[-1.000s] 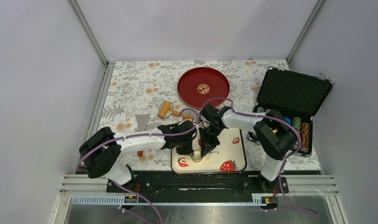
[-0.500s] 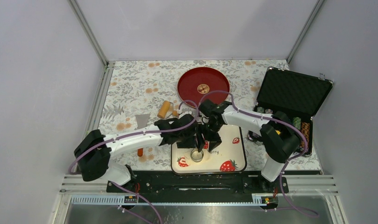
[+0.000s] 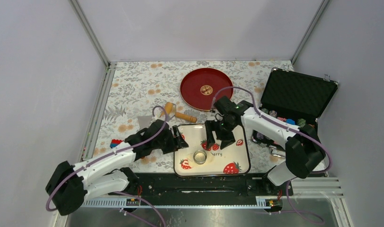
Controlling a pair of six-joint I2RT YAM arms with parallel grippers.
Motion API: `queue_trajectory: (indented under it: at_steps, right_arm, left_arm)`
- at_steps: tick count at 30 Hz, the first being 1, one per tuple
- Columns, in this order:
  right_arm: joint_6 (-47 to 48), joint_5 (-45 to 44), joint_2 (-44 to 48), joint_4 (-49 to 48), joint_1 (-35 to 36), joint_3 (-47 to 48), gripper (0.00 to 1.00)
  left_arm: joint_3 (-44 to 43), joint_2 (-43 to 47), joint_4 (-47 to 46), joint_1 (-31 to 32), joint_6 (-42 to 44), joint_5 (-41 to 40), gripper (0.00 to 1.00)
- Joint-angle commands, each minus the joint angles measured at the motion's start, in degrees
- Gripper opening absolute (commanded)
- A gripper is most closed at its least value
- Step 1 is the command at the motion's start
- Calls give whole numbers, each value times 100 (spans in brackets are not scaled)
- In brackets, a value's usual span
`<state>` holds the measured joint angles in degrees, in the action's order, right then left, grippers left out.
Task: Roll out the dumpling wrappers from the dough
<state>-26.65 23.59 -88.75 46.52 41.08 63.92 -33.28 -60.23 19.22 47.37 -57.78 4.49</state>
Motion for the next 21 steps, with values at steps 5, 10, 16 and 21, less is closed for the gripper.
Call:
queue_trajectory:
  at_steps: [5, 10, 16, 21]
  right_arm:
    - [-13, 455, 89, -569, -766, -1093, 78]
    - [-321, 864, -257, -1351, -804, -1577, 74]
    - [-617, 1103, -698, -1897, -807, -1800, 64]
    - [-726, 1066, -997, -2076, -808, -1779, 57]
  left_arm:
    - [1364, 1234, -101, -1528, 259, 914, 59]
    - [1915, 843, -933, -1729, 327, 1272, 54]
    - [2211, 126, -2134, -1743, 225, 1566, 39]
    - [2212, -181, -2240, -1740, 283, 1472, 26]
